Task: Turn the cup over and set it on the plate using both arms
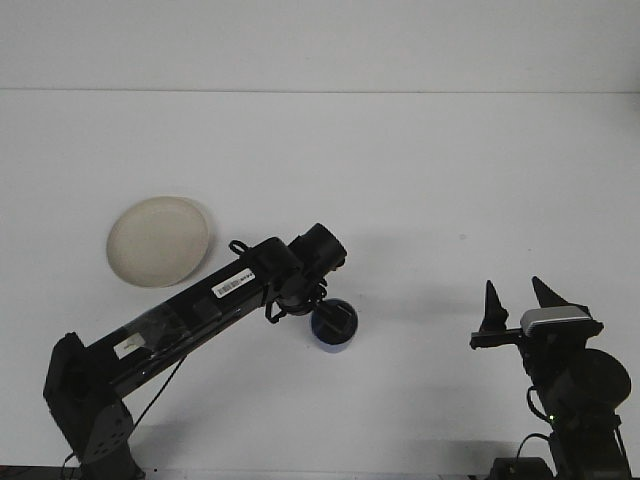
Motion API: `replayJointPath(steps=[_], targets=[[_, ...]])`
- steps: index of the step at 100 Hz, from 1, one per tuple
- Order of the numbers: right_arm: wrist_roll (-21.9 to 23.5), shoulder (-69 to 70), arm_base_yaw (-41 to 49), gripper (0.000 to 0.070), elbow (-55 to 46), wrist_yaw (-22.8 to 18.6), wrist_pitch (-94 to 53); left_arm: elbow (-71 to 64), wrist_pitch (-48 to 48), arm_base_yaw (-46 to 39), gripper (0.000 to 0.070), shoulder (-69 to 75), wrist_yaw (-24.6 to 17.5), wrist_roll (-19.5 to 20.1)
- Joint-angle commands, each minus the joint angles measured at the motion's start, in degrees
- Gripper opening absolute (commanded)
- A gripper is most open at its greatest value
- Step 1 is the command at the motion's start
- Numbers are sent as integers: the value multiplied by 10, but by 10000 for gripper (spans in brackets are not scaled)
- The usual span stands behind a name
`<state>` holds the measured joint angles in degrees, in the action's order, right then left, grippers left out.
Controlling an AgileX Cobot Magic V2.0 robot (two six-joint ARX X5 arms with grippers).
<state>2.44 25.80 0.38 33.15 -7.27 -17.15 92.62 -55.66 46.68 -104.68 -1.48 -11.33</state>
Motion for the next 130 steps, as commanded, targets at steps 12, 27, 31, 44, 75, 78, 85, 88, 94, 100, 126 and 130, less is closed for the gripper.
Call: replayJointPath(steps=[12, 27, 31, 44, 75, 78, 85, 88, 94, 100, 126, 130], targets=[[8, 1, 1, 479, 5, 2, 8, 12, 0, 7, 570, -26, -1, 1], [8, 1, 1, 479, 5, 2, 8, 12, 2, 7, 402, -28, -1, 2], [8, 1, 1, 479, 5, 2, 8, 12, 2, 7, 312, -28, -1, 4], [8, 1, 1, 479, 5, 2, 8, 12, 2, 7, 136, -28, -1, 18], [8, 1, 1, 479, 5, 2, 8, 16, -6, 12, 7, -28, 0, 29], [8, 1, 1, 479, 5, 2, 9, 19, -10, 12, 7, -28, 0, 29], [8, 1, 1, 479, 5, 2, 9, 31, -30, 9, 7, -27, 0, 31], [8, 1, 1, 479, 5, 2, 9, 39, -39, 7, 7, -27, 0, 34], [8, 1, 1, 479, 5, 2, 9, 56, -58, -1, 7, -24, 2, 43], [8, 1, 1, 479, 5, 2, 8, 76, -73, -11, 7, -20, 5, 48], [8, 1, 1, 479, 5, 2, 9, 127, -112, -93, 7, 36, 66, 58], [8, 1, 1, 479, 5, 2, 8, 127, -114, -115, 7, 48, 75, 58]])
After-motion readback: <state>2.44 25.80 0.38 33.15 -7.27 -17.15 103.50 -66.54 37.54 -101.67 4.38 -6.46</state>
